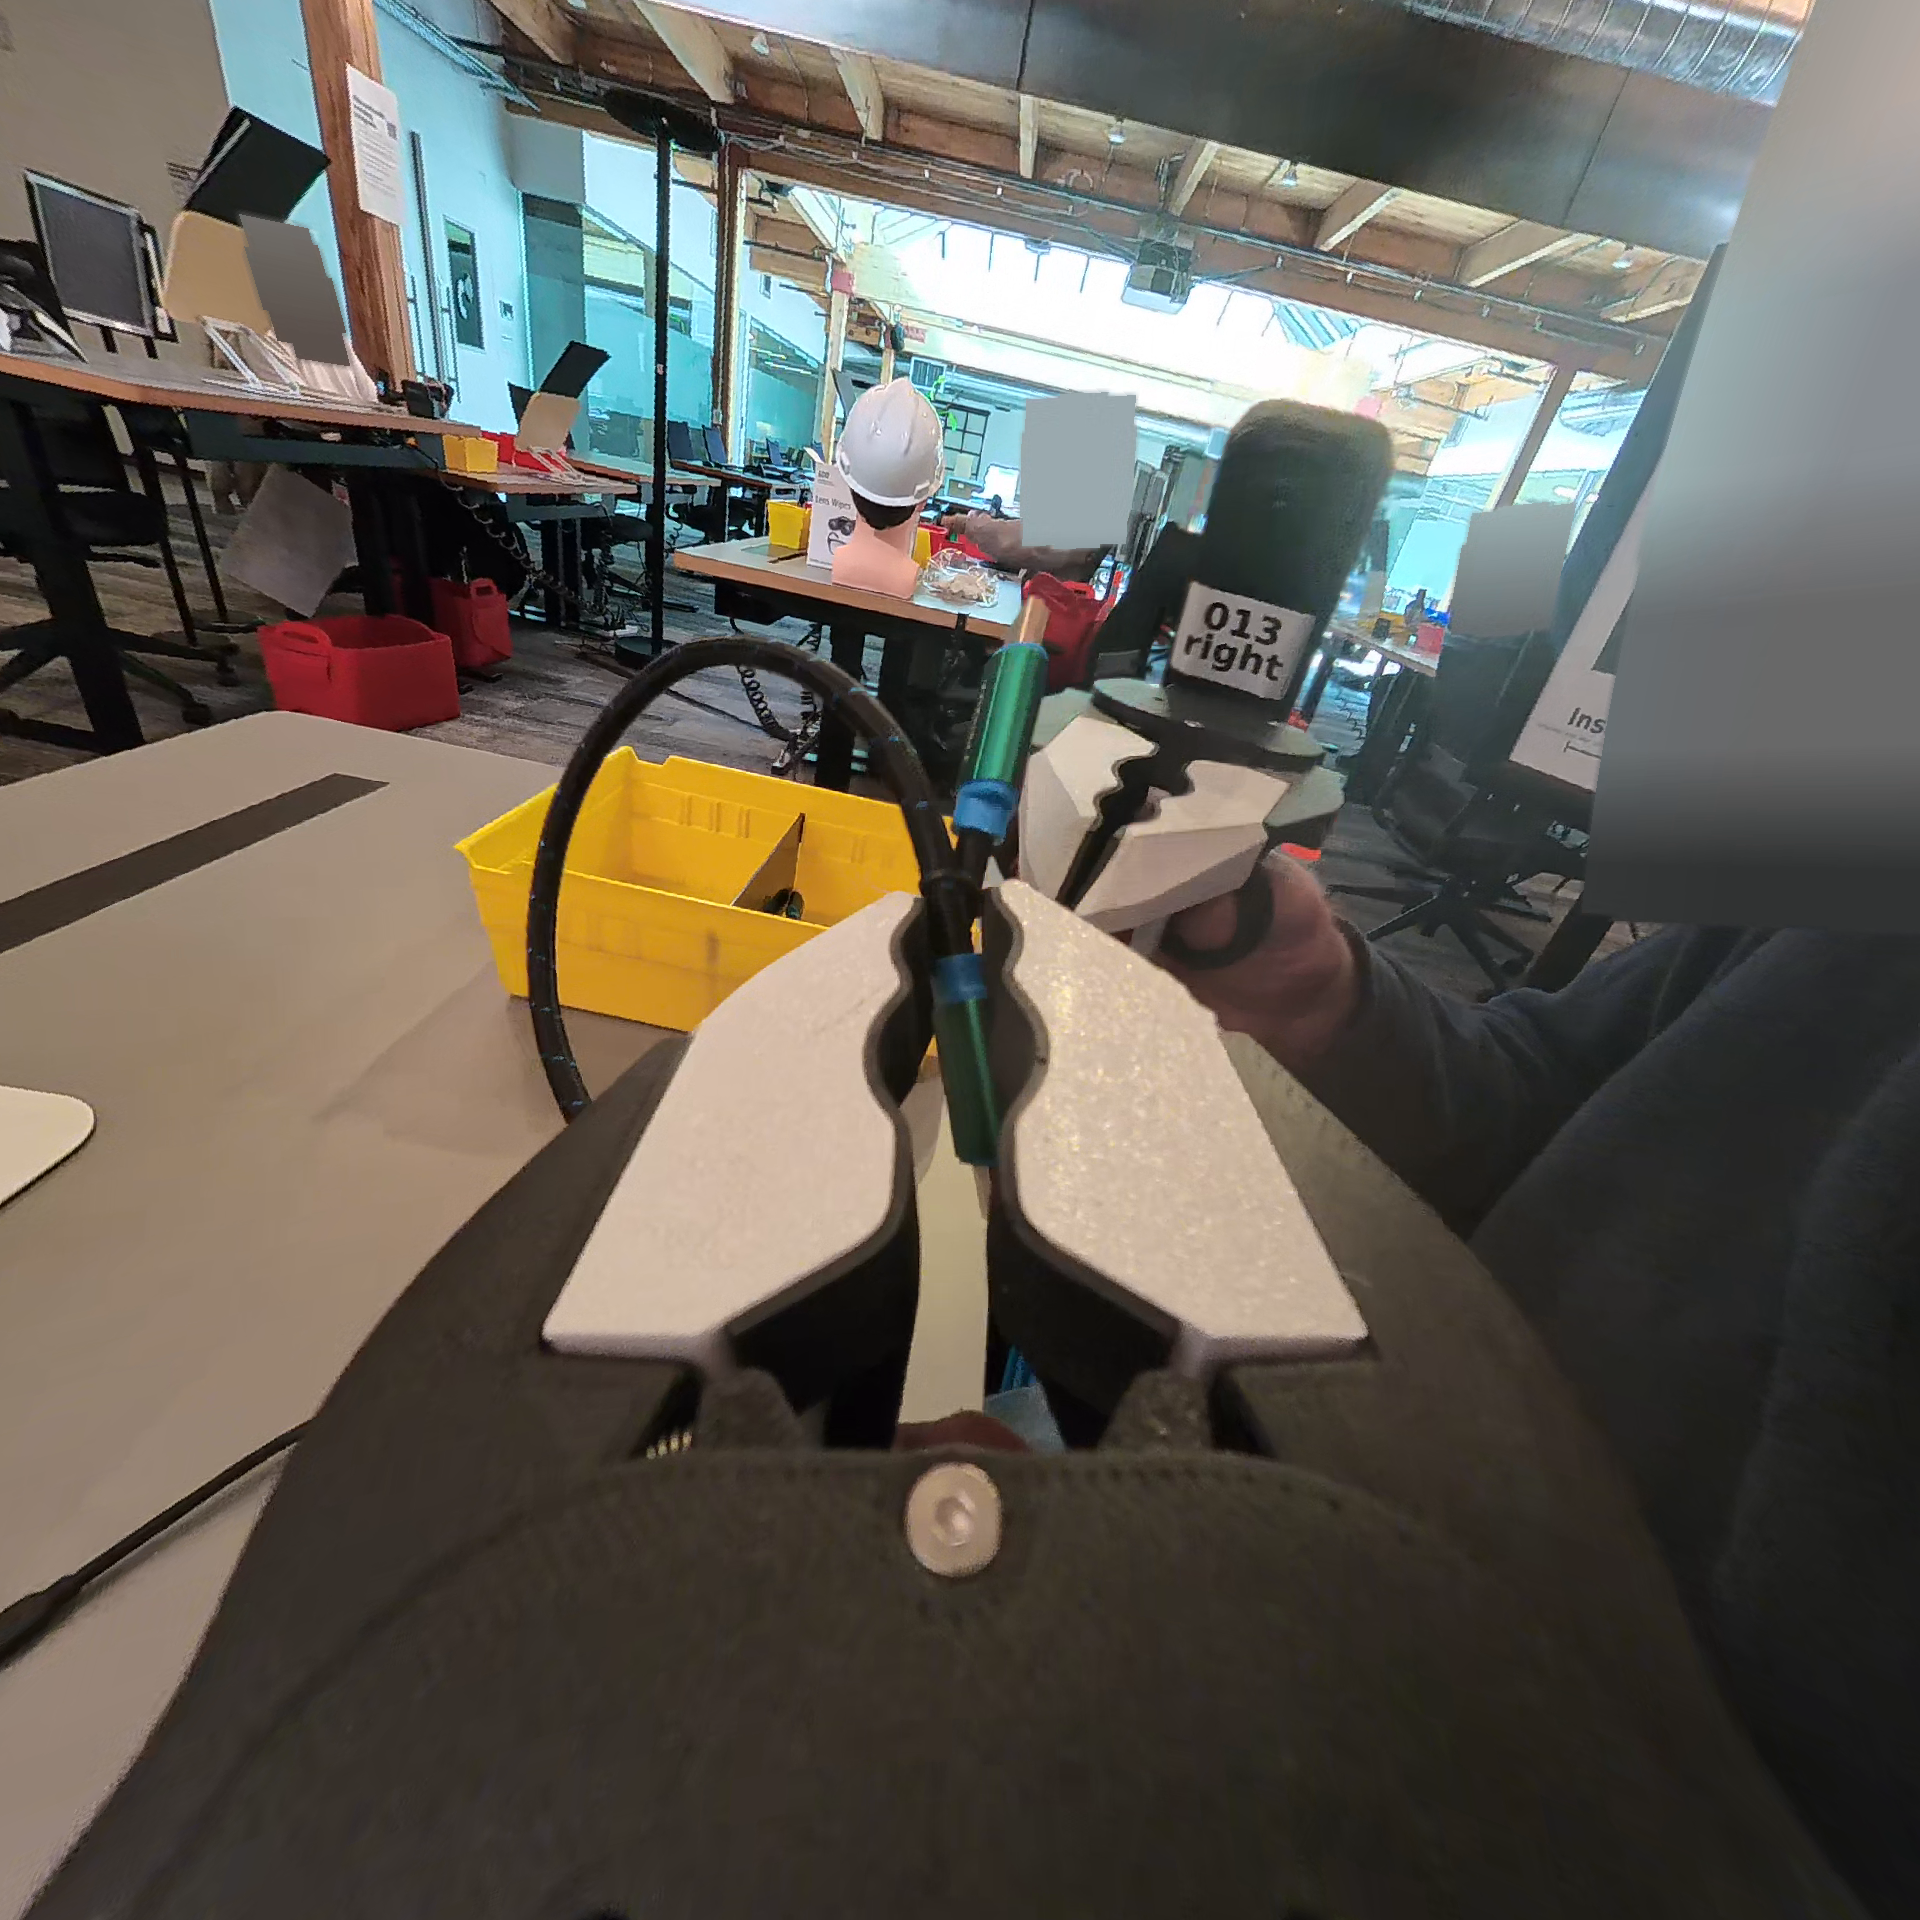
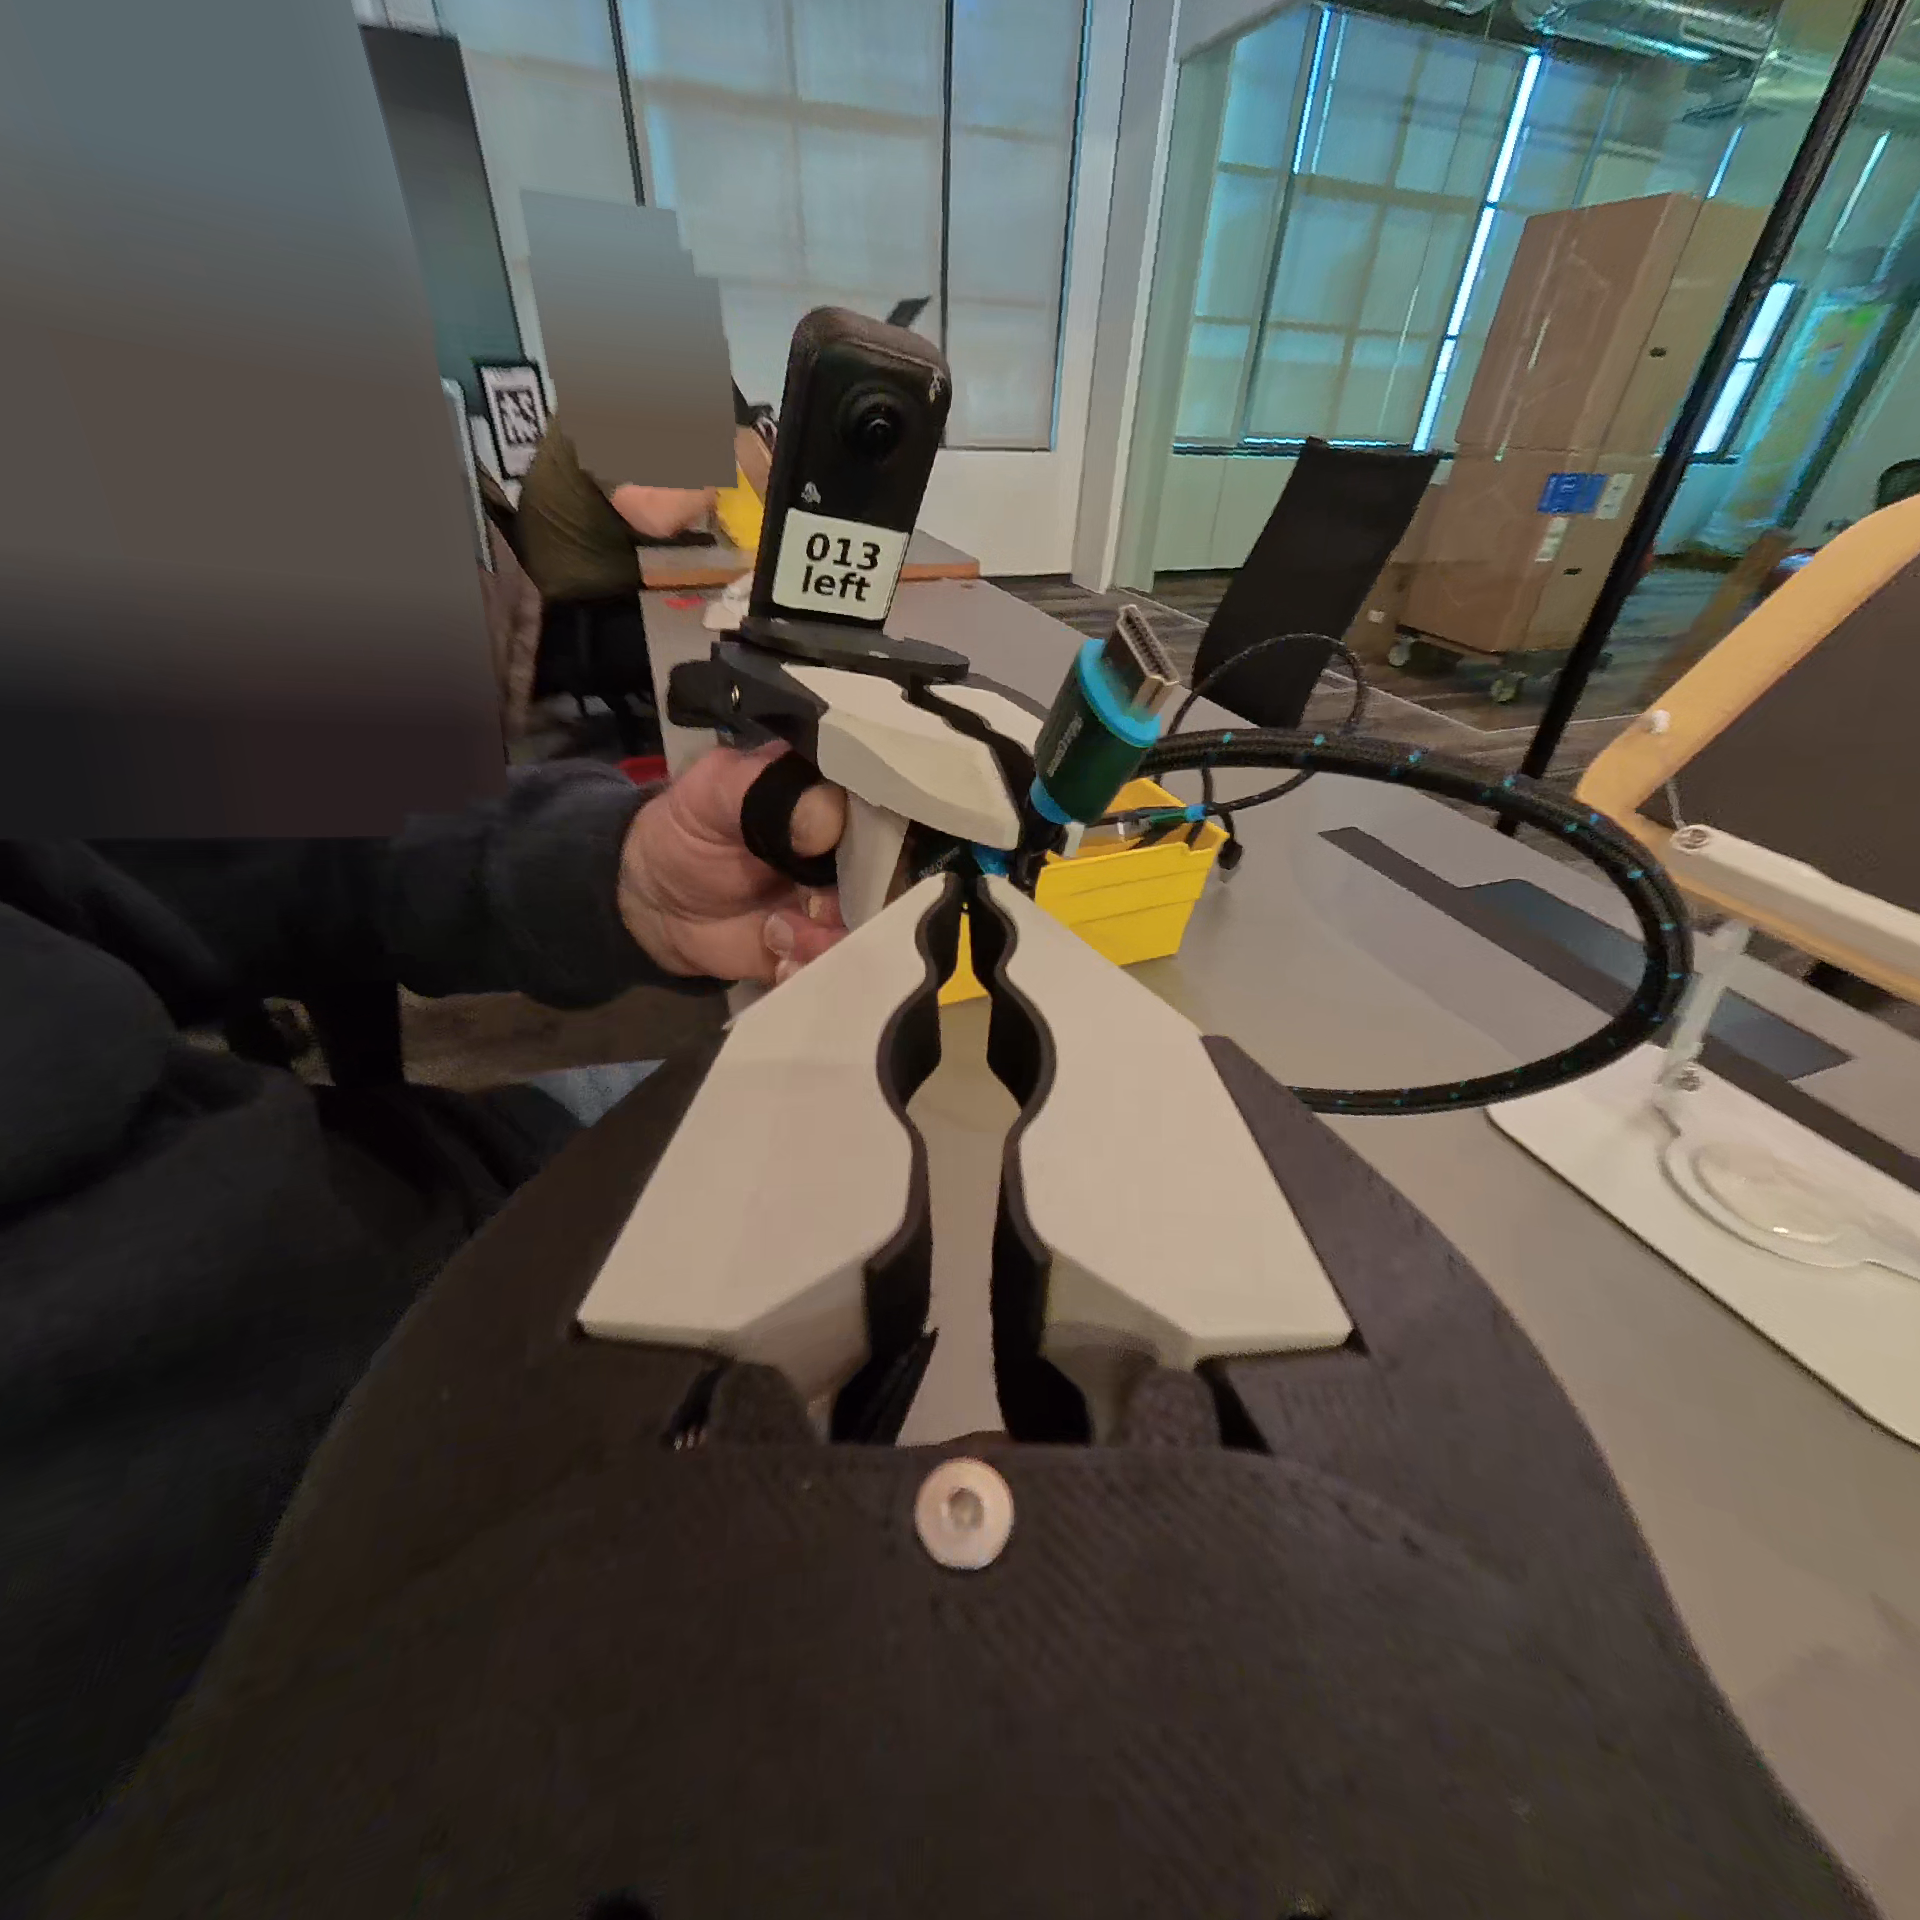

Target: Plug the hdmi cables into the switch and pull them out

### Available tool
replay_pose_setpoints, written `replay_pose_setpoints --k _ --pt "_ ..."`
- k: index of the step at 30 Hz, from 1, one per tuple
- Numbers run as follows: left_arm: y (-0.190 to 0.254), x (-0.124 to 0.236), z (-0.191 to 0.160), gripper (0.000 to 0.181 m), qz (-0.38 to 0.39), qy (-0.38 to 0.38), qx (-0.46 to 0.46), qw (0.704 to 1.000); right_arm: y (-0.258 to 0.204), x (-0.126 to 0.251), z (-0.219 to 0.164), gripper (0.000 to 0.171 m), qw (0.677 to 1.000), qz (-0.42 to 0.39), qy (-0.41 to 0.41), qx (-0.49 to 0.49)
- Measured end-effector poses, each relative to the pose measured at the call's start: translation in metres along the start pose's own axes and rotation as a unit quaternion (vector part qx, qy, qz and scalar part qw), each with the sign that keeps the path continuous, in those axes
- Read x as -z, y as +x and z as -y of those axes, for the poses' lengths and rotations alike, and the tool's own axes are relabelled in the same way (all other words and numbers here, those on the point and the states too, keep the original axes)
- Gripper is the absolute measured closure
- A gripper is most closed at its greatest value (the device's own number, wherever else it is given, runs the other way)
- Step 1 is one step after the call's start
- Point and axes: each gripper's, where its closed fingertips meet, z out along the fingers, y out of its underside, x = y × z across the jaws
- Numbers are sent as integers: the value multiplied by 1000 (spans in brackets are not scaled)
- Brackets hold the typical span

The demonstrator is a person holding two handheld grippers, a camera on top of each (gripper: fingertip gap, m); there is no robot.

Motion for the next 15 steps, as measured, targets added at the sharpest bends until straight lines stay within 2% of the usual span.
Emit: replay_pose_setpoints --k 10,15 --pt "0 0 1 173 -2 3 6 1000 4 1 -1 171 996 -44 -25 70" --pt "0 0 1 173 0 1 1 1000 1 1 5 165 999 -23 5 38"
